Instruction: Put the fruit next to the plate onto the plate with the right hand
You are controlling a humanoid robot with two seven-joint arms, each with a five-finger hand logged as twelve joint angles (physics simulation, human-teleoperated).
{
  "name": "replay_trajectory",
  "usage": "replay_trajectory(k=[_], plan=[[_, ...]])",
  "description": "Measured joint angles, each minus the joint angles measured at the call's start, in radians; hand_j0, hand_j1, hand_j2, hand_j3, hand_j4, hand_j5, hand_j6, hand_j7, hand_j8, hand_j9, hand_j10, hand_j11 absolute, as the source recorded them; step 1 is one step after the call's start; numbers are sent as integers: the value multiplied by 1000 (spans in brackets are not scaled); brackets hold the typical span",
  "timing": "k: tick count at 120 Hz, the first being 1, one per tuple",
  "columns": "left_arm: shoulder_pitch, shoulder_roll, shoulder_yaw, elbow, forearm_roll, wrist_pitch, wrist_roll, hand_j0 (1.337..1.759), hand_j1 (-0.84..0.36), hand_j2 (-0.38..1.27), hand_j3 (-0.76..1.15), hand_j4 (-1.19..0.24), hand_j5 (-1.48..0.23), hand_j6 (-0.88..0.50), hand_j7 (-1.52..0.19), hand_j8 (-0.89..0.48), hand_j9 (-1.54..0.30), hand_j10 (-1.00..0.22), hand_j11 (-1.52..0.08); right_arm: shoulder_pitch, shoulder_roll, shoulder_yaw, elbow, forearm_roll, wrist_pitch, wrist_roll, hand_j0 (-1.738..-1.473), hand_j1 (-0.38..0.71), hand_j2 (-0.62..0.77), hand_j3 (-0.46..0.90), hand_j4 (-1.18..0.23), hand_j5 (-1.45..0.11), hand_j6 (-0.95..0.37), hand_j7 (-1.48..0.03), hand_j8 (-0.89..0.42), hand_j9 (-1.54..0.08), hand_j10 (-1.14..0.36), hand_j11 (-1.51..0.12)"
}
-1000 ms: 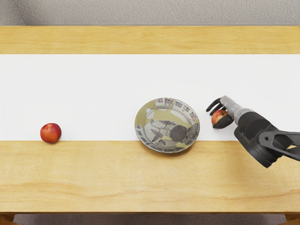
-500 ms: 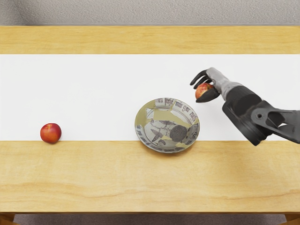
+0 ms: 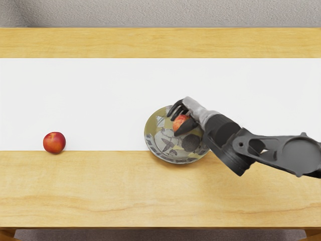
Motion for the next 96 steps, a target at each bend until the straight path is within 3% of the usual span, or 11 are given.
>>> replay_trajectory(k=[20,31,44,71,86,96], plan=[[0,0,0,0,0,0,0,1658,349,0,0,0,0,0,0,0,0,0,0,11,-19,12,3,-8,4,1,-1656,-46,92,0,-321,-442,-310,-428,-186,-445,-207,-423],[0,0,0,0,0,0,0,1658,349,0,0,0,0,0,0,0,0,0,0,17,-54,69,4,-8,74,1,-1657,-145,58,0,-215,-294,-208,-285,-129,-296,-142,-282],[0,0,0,0,0,0,0,1658,349,0,0,0,0,0,0,0,0,0,0,-4,-77,207,10,28,275,1,-1657,-217,32,0,-136,-186,-133,-181,-86,-187,-94,-179],[0,0,0,0,0,0,0,1658,349,0,0,0,0,0,0,0,0,0,0,-265,-89,727,14,224,839,1,-1658,-286,8,0,-62,-83,-61,-81,-45,-83,-47,-80],[0,0,-1,0,-1,0,0,1658,349,0,0,0,0,0,0,0,0,0,0,-397,-111,921,14,333,983,1,-1658,-303,2,0,-44,-59,-44,-57,-35,-59,-36,-57],[0,0,-1,0,-2,0,0,1658,349,0,0,0,0,0,0,0,0,0,0,-471,-182,1005,12,431,1033,1,-1658,-309,0,0,-37,-49,-37,-48,-31,-49,-32,-48]])
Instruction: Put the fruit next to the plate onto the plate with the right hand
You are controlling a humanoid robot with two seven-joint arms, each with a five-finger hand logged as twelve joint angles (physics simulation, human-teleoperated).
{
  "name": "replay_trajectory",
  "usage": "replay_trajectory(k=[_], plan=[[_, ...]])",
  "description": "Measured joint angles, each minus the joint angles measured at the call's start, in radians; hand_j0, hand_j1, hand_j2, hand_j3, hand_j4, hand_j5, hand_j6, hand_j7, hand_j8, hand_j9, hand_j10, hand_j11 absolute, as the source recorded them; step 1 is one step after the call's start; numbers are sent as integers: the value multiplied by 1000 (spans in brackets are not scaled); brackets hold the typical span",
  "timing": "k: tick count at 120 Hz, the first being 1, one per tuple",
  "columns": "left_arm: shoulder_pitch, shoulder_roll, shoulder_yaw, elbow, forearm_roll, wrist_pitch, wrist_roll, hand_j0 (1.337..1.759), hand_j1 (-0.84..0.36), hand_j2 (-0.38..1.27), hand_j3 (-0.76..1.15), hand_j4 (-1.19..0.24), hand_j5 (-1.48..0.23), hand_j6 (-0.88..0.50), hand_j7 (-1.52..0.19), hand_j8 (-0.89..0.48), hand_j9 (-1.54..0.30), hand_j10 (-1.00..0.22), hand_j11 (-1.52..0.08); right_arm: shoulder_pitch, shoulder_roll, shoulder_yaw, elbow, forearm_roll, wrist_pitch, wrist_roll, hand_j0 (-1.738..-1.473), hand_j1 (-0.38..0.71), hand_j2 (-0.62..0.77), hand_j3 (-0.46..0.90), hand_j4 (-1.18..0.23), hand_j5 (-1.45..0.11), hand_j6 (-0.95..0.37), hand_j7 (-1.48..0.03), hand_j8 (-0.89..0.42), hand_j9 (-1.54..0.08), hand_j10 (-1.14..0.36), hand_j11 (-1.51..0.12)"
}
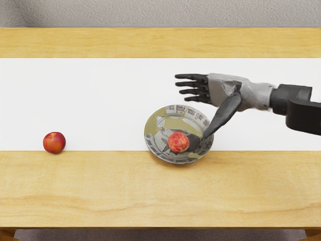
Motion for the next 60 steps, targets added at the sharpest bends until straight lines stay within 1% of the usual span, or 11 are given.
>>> replay_trajectory(k=[10,27,41,50,60], plan=[[0,0,0,0,0,0,0,1658,349,0,0,0,0,0,0,0,0,0,0,-46,-80,42,-14,92,45,0,-1658,-314,-1,0,-32,-42,-32,-42,-28,-42,-28,-41],[0,0,0,0,0,0,0,1658,349,0,0,0,0,0,0,0,0,0,0,-75,-179,76,-97,216,119,0,-1658,-318,-2,0,-27,-36,-27,-36,-25,-36,-26,-36],[-1,0,-1,0,0,0,0,1658,349,0,0,0,0,0,0,0,0,0,0,-109,-224,133,-148,253,137,0,-1658,-319,-3,0,-26,-34,-26,-34,-24,-34,-25,-34],[-2,0,-1,0,1,0,0,1658,349,0,0,0,0,0,0,0,0,0,0,-135,-236,172,-180,263,141,0,-1658,-320,-3,0,-25,-33,-25,-33,-24,-33,-24,-33],[-2,0,-1,0,1,0,0,1658,349,0,0,0,0,0,0,0,0,0,0,-150,-243,193,-197,268,143,0,-1658,-320,-3,0,-24,-32,-24,-32,-24,-32,-24,-32]])
